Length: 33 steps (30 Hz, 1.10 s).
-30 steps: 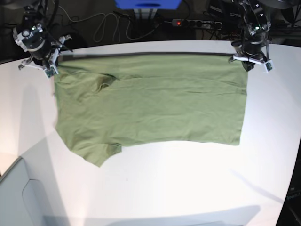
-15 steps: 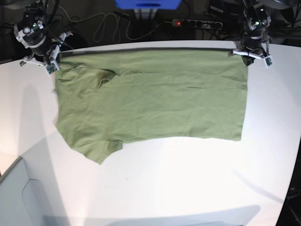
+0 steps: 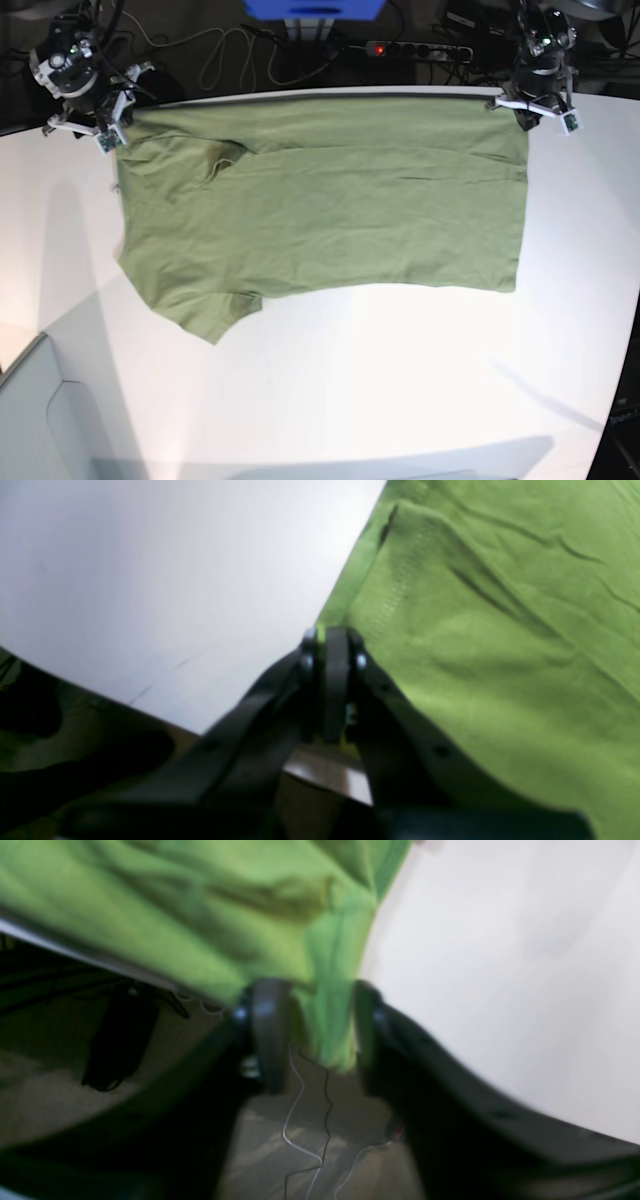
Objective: Fold the T-shirt properly
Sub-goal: 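Regrasp the shoulder edge with both grippers and drag it taut, then release the shoulder edge and reach both grippers toward the hem corners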
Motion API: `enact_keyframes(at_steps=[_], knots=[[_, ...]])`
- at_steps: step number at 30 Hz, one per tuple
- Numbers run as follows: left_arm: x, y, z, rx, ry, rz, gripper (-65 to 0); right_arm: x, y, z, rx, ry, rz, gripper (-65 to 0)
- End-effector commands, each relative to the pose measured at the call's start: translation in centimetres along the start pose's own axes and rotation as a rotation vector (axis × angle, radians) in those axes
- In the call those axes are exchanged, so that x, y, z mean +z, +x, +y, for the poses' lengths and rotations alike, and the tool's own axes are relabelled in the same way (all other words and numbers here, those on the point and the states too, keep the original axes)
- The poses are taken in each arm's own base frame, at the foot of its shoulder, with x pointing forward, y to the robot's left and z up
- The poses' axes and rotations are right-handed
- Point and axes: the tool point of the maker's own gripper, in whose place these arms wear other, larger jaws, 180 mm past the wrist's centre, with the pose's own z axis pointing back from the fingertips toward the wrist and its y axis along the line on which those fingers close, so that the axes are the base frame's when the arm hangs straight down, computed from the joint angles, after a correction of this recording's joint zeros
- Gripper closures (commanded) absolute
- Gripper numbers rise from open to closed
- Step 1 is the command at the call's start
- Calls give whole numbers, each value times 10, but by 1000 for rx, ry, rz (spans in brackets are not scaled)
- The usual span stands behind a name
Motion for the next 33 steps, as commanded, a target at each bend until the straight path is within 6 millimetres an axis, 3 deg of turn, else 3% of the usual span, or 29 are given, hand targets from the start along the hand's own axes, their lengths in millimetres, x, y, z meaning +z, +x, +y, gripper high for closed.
enact_keyframes(at_steps=[1,3,6,11,13,20,25,28,33], knots=[[4,4,5,-12,11,-10,0,4,4,-4,18,-4,-20,-270],[6,7,3,-16,7,-20,0,4,4,-1,29,8,-20,-334],[9,20,-2,-26,-3,-53,-20,4,7,2,57,33,-27,-373],[19,37,-10,-48,-20,-102,-273,5,13,0,61,25,-43,-373],[23,46,-14,-56,-28,-127,-326,8,27,-5,73,5,-78,-373],[35,84,-11,-60,-6,-237,-331,16,70,-24,99,-63,-182,-375],[30,128,-11,-27,5,-356,-334,14,117,-50,95,-126,-290,-378],[17,149,-17,6,-9,-400,-336,5,149,-68,49,-149,-359,-378],[-14,193,-28,42,-46,-459,-336,-20,179,-93,-29,-140,-397,-378]])
